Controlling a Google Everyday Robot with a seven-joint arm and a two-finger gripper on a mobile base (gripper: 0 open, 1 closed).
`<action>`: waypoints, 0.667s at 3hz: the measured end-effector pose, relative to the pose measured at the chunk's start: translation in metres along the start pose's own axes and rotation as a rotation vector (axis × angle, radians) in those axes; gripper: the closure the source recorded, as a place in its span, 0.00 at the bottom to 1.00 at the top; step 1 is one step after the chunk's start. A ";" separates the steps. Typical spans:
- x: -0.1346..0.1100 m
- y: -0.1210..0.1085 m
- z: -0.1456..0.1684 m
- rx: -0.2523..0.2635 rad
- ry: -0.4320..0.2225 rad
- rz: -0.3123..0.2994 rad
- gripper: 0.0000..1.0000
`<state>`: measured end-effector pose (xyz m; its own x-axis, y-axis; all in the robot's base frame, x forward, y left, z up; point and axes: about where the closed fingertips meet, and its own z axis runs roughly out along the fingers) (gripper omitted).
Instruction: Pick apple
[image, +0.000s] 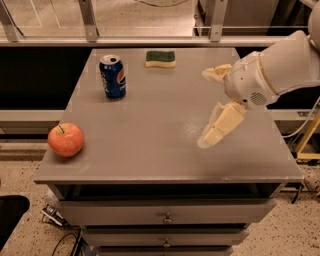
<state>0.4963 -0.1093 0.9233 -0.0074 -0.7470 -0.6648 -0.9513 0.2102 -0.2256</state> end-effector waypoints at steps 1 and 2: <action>-0.024 0.010 0.034 -0.028 -0.218 0.015 0.00; -0.028 0.016 0.045 0.012 -0.259 0.055 0.00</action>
Offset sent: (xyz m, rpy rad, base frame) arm -0.0039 0.0580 -0.0249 0.3197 -0.0375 -0.0457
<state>0.4948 -0.0563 0.9065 0.0215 -0.5482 -0.8360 -0.9477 0.2551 -0.1916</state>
